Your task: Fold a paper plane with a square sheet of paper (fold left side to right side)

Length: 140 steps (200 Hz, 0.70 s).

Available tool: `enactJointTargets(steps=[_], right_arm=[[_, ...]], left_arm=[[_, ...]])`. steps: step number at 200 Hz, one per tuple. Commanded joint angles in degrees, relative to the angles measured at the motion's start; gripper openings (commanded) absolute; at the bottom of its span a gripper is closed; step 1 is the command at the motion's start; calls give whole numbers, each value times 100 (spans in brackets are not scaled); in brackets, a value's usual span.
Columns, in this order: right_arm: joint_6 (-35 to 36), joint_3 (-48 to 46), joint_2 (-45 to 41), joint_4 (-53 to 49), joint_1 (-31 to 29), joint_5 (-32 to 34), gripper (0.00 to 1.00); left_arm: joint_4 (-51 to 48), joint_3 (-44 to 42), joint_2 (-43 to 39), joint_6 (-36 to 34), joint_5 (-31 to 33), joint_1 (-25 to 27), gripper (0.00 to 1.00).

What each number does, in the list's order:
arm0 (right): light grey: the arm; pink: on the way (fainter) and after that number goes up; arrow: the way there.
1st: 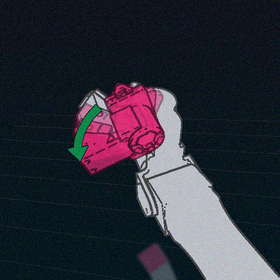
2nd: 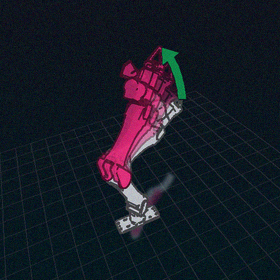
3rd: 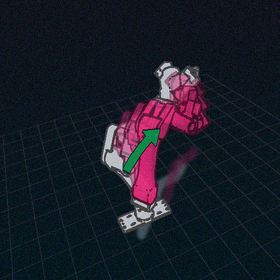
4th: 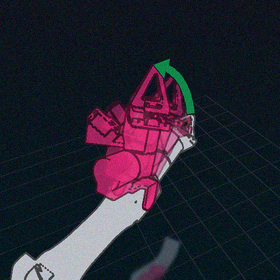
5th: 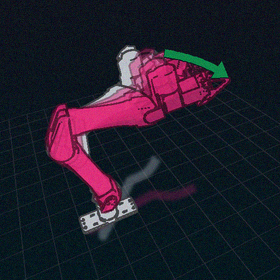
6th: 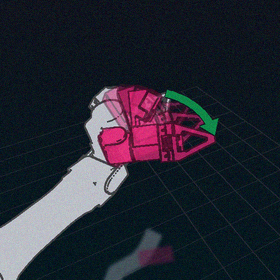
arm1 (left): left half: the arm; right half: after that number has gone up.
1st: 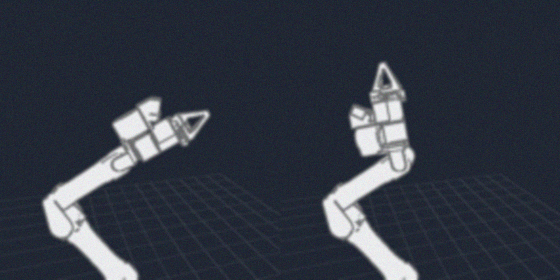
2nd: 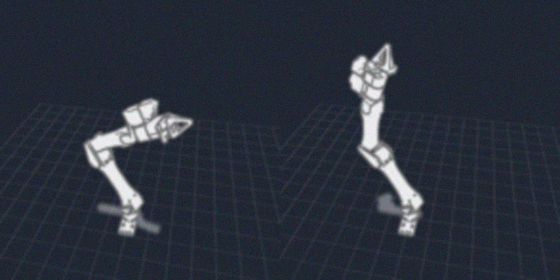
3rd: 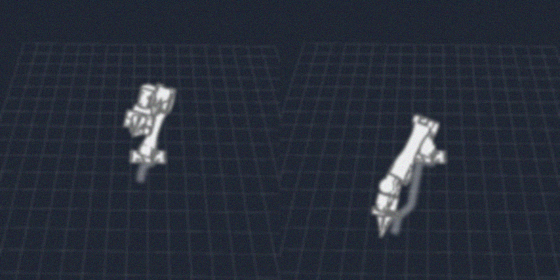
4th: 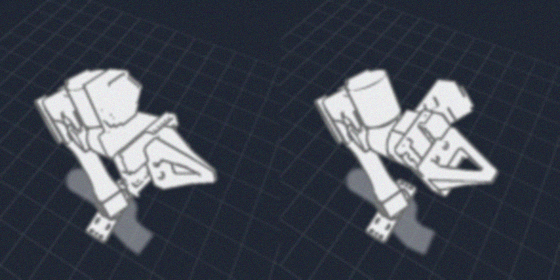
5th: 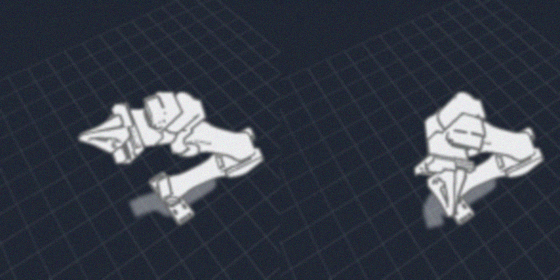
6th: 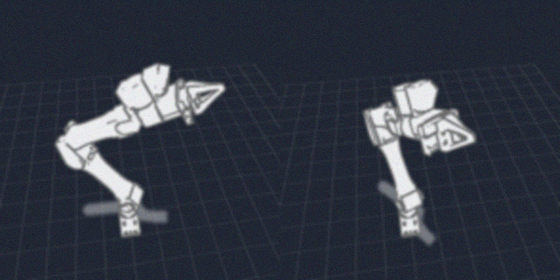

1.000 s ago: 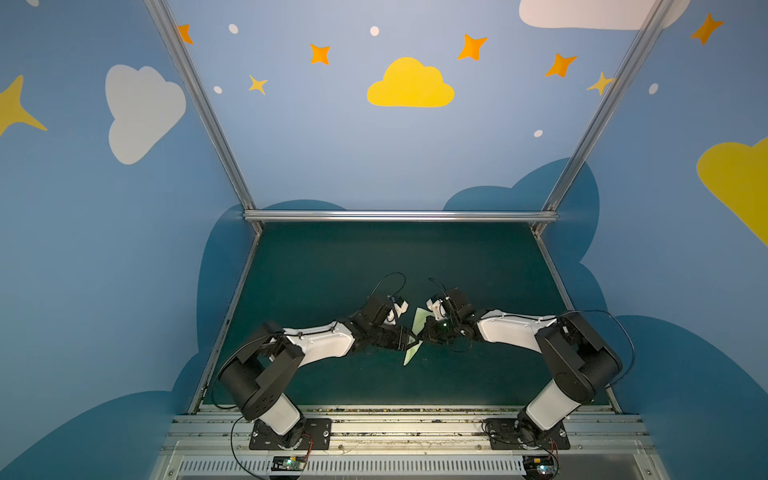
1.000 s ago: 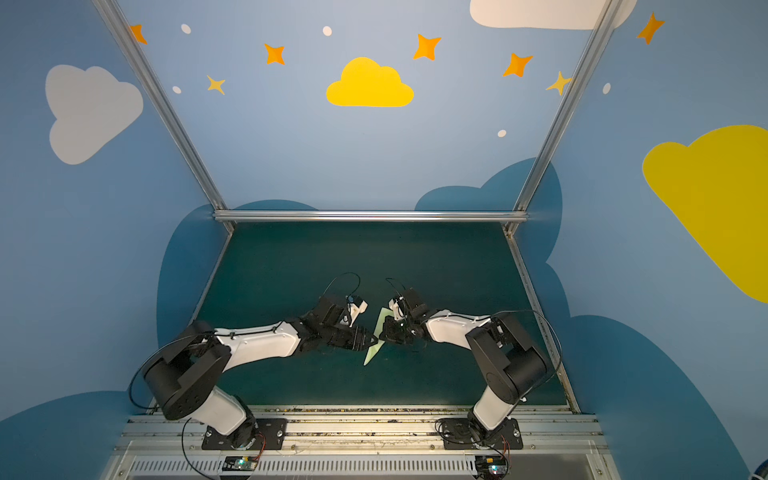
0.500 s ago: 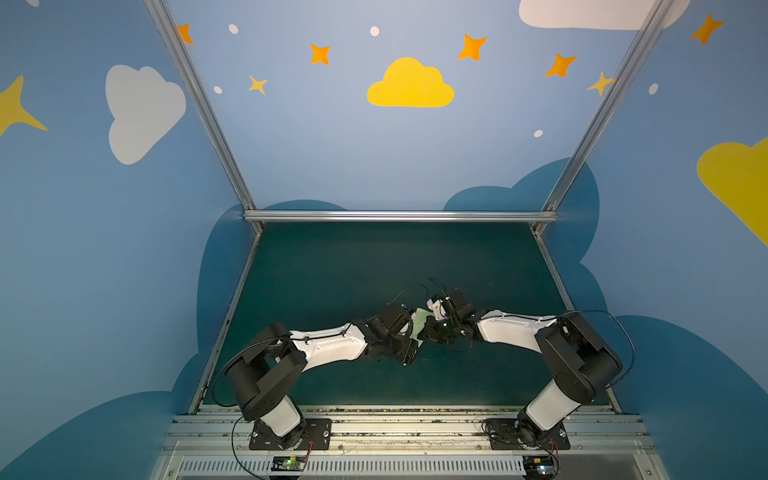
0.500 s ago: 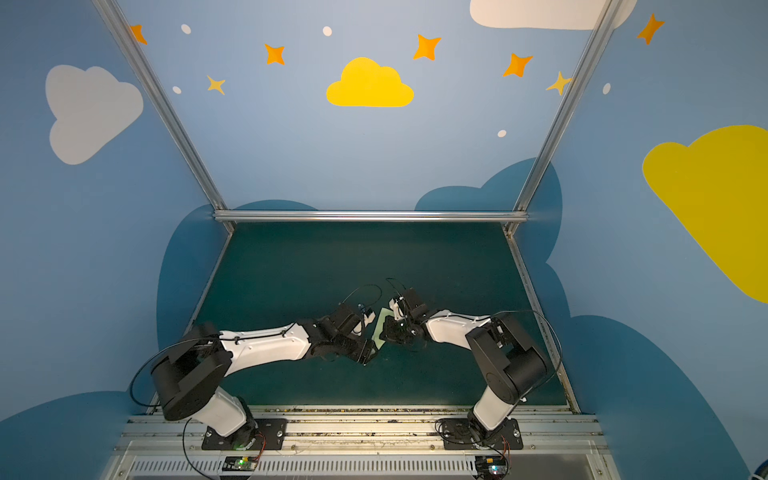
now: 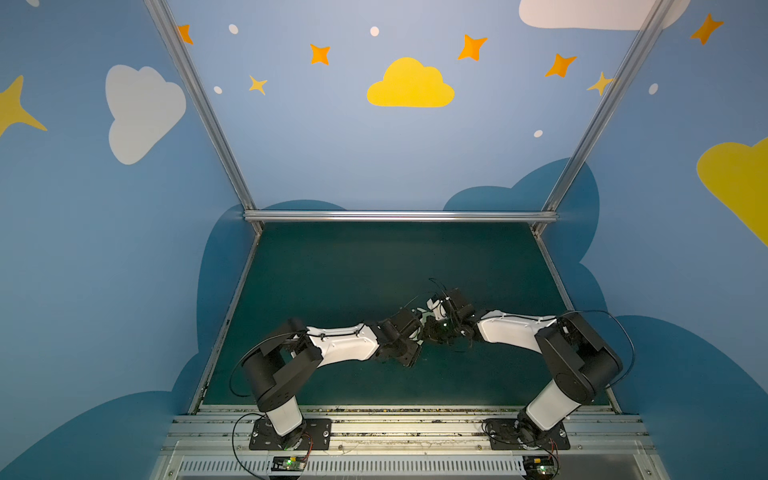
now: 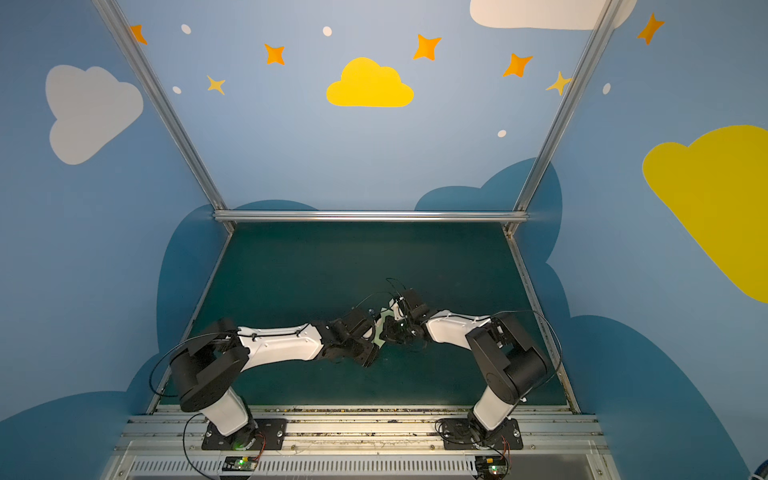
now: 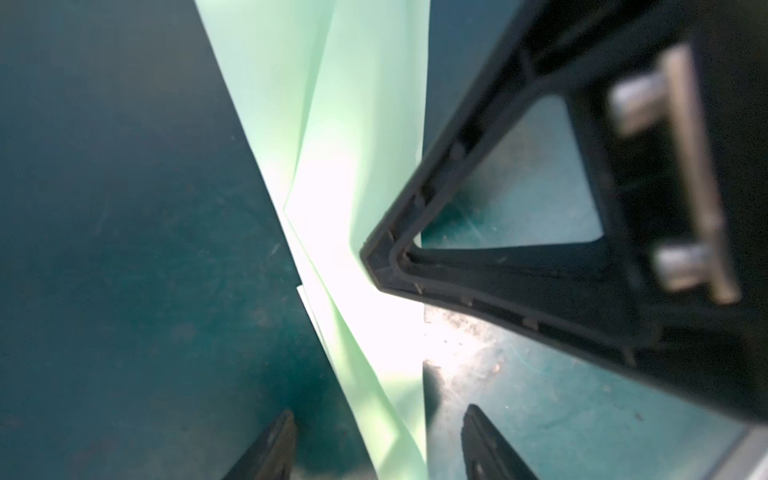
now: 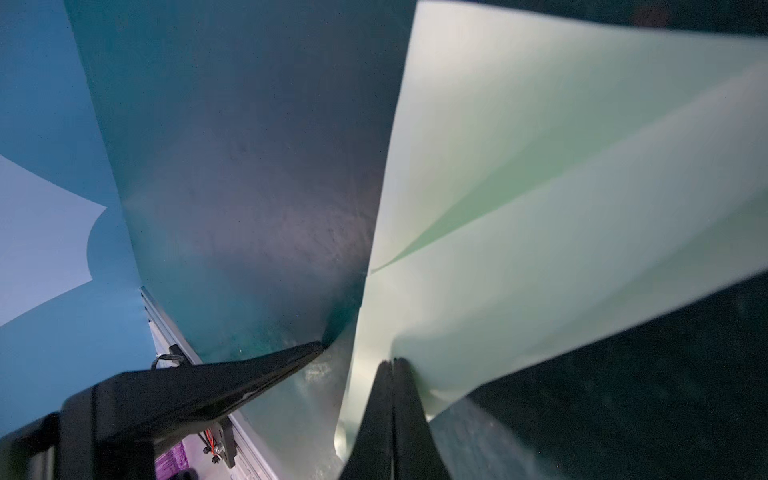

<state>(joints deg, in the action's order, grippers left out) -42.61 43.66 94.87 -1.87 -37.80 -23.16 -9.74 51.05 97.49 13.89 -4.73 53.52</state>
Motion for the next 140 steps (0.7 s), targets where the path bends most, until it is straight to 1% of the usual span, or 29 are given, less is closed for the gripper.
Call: enactJointTargets(steps=[1,72,140], right_arm=[[-2,-77,-144,33,27,66,0],[-19,-134,-301,20,87,15,0],[-123,-328,-537,106,58,-48,0]], left_arm=[[-156,2,162,-106,19,18,57],[-31,-60,148,-110,-175,19,37],[-7,-21,141,-100,-307,18,27]])
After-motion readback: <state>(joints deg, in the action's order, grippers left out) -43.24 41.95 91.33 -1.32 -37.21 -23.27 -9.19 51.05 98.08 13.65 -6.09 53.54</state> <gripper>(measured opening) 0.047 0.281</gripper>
